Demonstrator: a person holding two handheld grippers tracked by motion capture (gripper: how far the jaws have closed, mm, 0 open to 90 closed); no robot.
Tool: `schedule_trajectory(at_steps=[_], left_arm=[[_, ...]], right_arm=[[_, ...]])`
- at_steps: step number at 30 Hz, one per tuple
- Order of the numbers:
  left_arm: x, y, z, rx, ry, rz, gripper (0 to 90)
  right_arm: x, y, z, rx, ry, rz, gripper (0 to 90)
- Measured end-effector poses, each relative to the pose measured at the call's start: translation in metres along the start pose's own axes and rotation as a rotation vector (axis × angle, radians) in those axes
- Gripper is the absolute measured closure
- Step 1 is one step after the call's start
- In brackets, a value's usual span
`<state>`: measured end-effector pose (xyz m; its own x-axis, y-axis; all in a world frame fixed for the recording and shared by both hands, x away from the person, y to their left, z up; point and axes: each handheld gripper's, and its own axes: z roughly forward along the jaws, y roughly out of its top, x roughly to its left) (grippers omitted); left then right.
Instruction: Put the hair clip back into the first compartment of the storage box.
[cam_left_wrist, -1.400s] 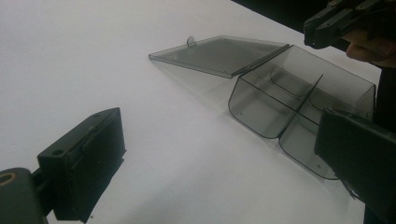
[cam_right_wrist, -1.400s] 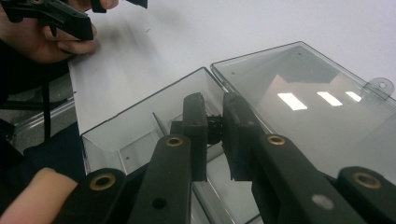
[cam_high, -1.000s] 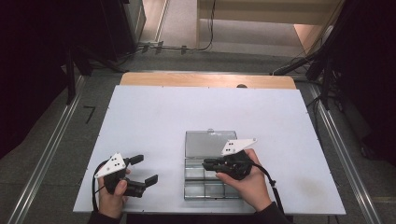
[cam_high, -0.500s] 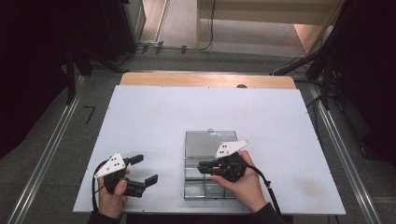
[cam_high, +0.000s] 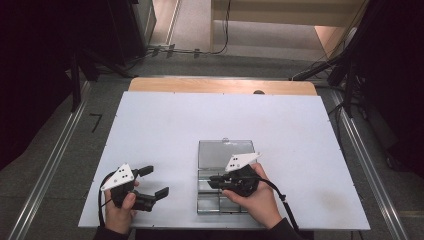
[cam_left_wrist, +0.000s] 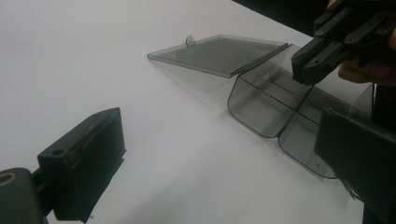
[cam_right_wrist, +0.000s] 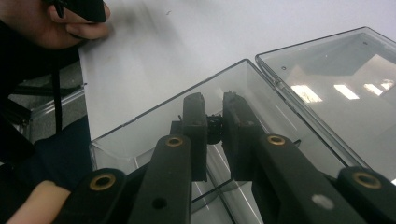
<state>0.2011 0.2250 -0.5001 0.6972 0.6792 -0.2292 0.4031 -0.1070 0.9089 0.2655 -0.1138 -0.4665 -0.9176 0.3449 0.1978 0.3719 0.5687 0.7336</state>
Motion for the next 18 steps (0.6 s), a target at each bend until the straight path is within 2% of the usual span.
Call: schedule_trajectory(at_steps=[12, 18], left_arm=[[0.0, 0.0, 0.0, 0.003, 0.0, 0.002, 1.7], [0.0, 0.0, 0.0, 0.001, -0.001, 0.0, 1.7]], right_arm=[[0.004, 0.0, 0.01, 0.071, -0.063, -0.023, 78.1], [0.005, 0.0, 0.012, 0.087, -0.071, -0.03, 78.0]])
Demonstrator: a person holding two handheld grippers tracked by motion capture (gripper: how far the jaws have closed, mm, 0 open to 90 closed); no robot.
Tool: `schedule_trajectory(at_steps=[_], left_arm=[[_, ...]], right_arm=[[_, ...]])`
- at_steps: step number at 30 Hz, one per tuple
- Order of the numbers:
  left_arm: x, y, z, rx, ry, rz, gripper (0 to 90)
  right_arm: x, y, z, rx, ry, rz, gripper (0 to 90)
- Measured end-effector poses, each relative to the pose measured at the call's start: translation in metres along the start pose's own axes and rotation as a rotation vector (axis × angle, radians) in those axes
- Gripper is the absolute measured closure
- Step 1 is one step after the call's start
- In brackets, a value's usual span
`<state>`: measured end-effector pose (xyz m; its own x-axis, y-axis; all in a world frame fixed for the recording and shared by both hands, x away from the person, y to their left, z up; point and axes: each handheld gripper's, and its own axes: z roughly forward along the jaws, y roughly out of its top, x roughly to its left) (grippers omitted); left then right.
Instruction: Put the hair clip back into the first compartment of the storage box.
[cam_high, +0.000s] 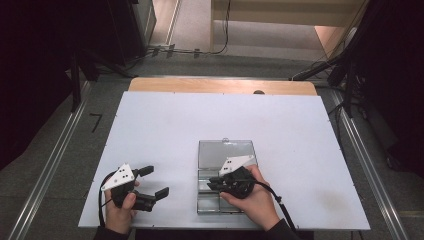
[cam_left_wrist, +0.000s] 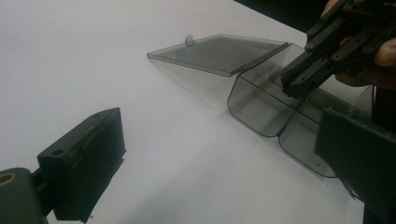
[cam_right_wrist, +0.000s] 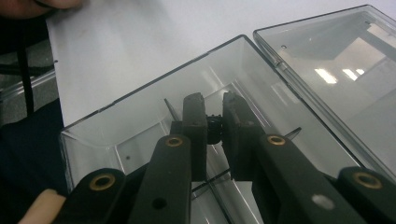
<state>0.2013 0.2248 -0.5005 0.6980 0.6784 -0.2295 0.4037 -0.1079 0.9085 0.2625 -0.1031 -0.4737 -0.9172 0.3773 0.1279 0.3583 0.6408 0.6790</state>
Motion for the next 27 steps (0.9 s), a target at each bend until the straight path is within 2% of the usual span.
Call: schedule_trajectory(at_steps=[7, 10, 14, 18, 22, 27], left_arm=[[0.0, 0.0, 0.0, 0.007, 0.002, 0.003, 1.7], [0.0, 0.0, 0.0, 0.007, 0.002, 0.001, 1.7], [-0.001, 0.0, 0.0, 0.006, 0.002, 0.003, 1.7], [-0.001, 0.0, 0.001, 0.006, 0.001, 0.004, 1.7], [-0.001, 0.0, 0.001, 0.006, 0.001, 0.004, 1.7], [-0.001, 0.0, 0.001, 0.004, -0.002, 0.004, 1.7]], right_arm=[[0.001, 0.0, 0.001, 0.011, -0.013, -0.003, 77.6], [0.0, 0.0, 0.002, 0.014, -0.01, 0.005, 71.7], [-0.001, 0.0, 0.001, 0.006, 0.003, 0.008, 68.9], [-0.003, 0.0, -0.004, -0.024, 0.027, 0.021, 58.8], [-0.006, -0.001, -0.01, -0.073, 0.079, 0.036, 43.5], [-0.012, -0.003, -0.017, -0.104, 0.089, 0.06, 28.1]])
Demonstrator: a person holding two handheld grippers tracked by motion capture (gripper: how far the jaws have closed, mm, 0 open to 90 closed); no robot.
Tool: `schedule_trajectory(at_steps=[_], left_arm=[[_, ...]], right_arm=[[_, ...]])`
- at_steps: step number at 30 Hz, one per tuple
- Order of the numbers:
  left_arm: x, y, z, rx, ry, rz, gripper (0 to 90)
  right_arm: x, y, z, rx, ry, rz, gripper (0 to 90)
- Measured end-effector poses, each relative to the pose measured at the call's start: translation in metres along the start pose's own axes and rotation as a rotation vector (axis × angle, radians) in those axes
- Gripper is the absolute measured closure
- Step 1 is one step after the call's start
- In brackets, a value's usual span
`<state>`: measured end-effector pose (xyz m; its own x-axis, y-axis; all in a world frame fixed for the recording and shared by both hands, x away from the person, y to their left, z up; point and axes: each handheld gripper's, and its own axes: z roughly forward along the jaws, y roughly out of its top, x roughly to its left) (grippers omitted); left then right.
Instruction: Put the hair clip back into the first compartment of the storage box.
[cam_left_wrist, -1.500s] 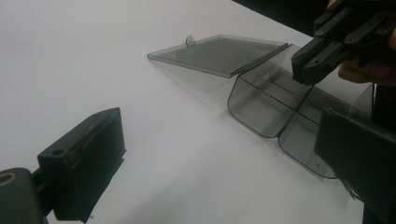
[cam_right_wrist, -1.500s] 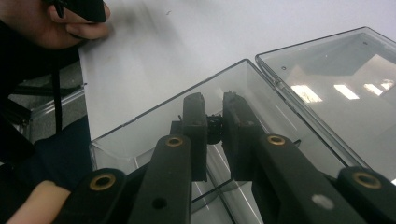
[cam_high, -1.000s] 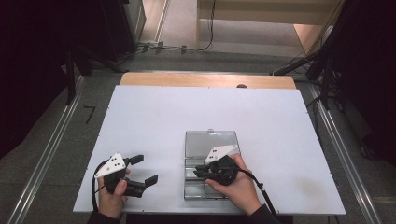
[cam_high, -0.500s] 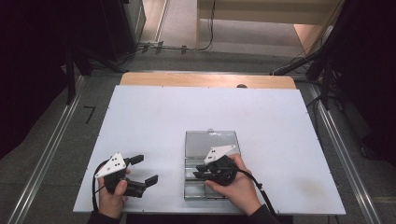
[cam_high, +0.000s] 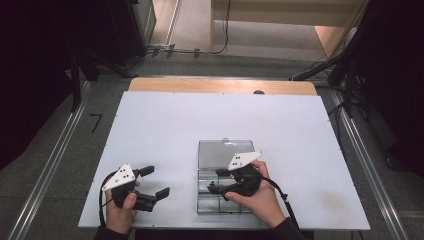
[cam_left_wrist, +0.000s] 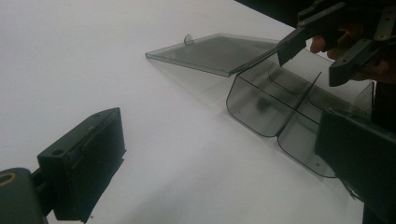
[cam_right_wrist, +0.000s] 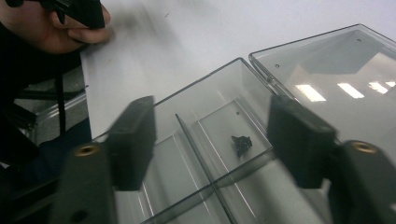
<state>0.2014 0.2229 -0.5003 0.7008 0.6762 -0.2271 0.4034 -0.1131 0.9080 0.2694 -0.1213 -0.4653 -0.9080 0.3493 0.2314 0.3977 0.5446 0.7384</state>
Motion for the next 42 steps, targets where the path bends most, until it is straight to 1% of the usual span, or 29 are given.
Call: schedule_trajectory(at_steps=[3, 5, 7, 12, 13, 14, 15, 18, 21, 23, 26, 28, 30, 32, 35, 37, 38, 40, 42], left_arm=[[0.0, 0.0, 0.0, 0.001, -0.001, 0.003, 1.7], [-0.001, 0.001, 0.001, 0.004, 0.002, 0.004, 1.6], [-0.001, 0.001, 0.001, 0.0, -0.002, 0.005, 1.7], [-0.003, 0.001, 0.002, 0.001, -0.005, 0.005, 1.6], [-0.003, 0.002, 0.002, 0.0, -0.005, 0.006, 1.6], [-0.003, 0.002, 0.002, 0.001, -0.007, 0.006, 1.7], [-0.003, 0.002, 0.002, 0.003, -0.006, 0.009, 1.7], [-0.003, 0.002, 0.001, 0.001, -0.004, 0.008, 1.7], [-0.002, 0.002, 0.0, -0.006, -0.002, 0.006, 1.7], [-0.003, 0.003, 0.0, -0.008, -0.003, 0.001, 1.7], [-0.004, 0.003, 0.0, -0.005, -0.005, 0.007, 1.6], [-0.005, 0.004, 0.001, -0.003, -0.007, 0.006, 1.7], [-0.005, 0.005, 0.001, -0.007, -0.009, 0.004, 1.6], [-0.006, 0.006, 0.001, -0.007, -0.009, 0.003, 1.7], [-0.007, 0.008, 0.001, -0.008, -0.009, 0.009, 1.7], [-0.009, 0.01, 0.002, -0.004, -0.004, 0.009, 1.7], [-0.01, 0.011, 0.003, -0.001, 0.003, 0.017, 1.6], [-0.013, 0.015, 0.005, 0.005, 0.002, 0.027, 1.7], [-0.015, 0.018, 0.008, 0.008, 0.007, 0.025, 1.7]], right_arm=[[-0.004, -0.001, -0.005, -0.022, 0.011, 0.013, 22.7], [-0.006, -0.001, -0.009, -0.038, 0.011, 0.018, 21.0], [-0.008, -0.002, -0.013, -0.052, 0.001, 0.021, 17.7], [-0.012, -0.002, -0.022, -0.076, -0.019, 0.037, 13.7], [-0.013, -0.003, -0.023, -0.082, -0.016, 0.035, 11.6], [-0.013, -0.003, -0.025, -0.081, -0.012, 0.028, 7.5], [-0.013, -0.003, -0.026, -0.083, -0.004, 0.017, 7.3], [-0.013, -0.004, -0.03, -0.101, -0.006, 0.015, 7.1], [-0.015, -0.004, -0.035, -0.116, -0.014, 0.021, 4.2], [-0.017, -0.005, -0.039, -0.121, -0.025, 0.023, 0.4], [-0.02, -0.007, -0.044, -0.131, -0.056, 0.027, 0.0], [-0.021, -0.008, -0.048, -0.139, -0.093, 0.029, 0.0], [-0.022, -0.009, -0.052, -0.145, -0.114, 0.031, 0.0], [-0.024, -0.01, -0.054, -0.146, -0.107, 0.04, 0.0], [-0.027, -0.012, -0.058, -0.15, -0.112, 0.041, 0.0], [-0.028, -0.014, -0.061, -0.149, -0.117, 0.044, 0.0], [-0.03, -0.015, -0.062, -0.147, -0.12, 0.047, 0.0], [-0.032, -0.016, -0.064, -0.145, -0.126, 0.052, 0.0], [-0.035, -0.018, -0.066, -0.148, -0.12, 0.06, 0.0]])
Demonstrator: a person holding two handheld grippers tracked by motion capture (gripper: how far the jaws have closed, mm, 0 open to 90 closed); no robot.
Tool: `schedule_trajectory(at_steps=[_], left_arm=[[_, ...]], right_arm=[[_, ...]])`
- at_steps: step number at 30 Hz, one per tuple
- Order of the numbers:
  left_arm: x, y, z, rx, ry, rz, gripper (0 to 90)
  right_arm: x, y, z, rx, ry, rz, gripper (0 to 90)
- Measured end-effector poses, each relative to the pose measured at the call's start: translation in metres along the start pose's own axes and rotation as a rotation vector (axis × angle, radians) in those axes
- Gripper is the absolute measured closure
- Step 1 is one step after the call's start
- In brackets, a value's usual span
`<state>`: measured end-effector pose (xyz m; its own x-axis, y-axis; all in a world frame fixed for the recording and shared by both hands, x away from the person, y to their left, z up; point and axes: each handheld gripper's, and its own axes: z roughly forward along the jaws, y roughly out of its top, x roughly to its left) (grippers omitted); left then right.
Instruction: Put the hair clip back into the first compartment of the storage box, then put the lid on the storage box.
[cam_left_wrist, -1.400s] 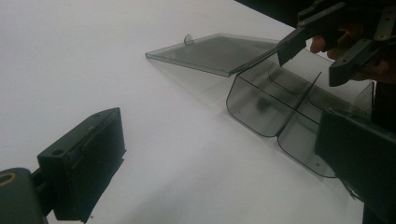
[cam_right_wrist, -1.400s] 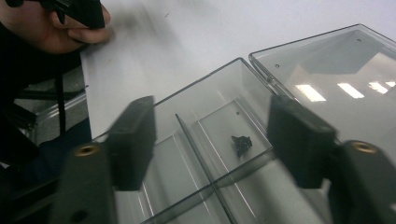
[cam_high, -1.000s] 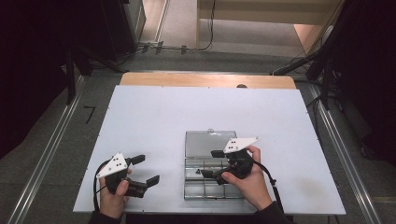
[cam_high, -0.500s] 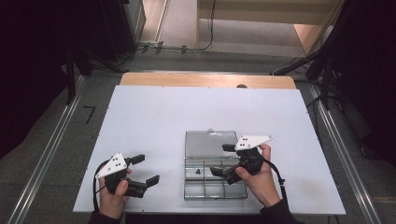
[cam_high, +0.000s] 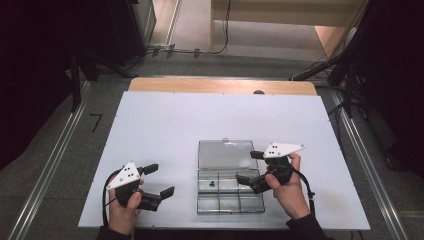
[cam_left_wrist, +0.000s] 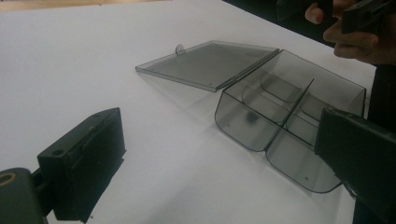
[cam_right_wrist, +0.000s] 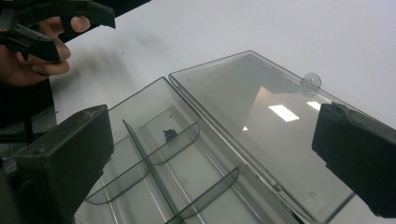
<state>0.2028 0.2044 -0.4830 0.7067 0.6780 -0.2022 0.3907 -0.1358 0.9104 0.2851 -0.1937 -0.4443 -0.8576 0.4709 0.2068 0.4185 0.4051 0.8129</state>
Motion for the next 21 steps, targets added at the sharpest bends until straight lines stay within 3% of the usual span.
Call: schedule_trajectory(at_steps=[12, 21], left_arm=[[-0.004, 0.021, 0.019, 0.028, -0.026, 0.003, 1.6], [0.0, 0.036, 0.034, 0.034, -0.053, -0.012, 1.7]], right_arm=[[-0.009, -0.005, -0.009, -0.004, -0.024, 0.026, 0.0], [-0.013, -0.006, -0.01, -0.005, -0.037, 0.041, 0.0]])
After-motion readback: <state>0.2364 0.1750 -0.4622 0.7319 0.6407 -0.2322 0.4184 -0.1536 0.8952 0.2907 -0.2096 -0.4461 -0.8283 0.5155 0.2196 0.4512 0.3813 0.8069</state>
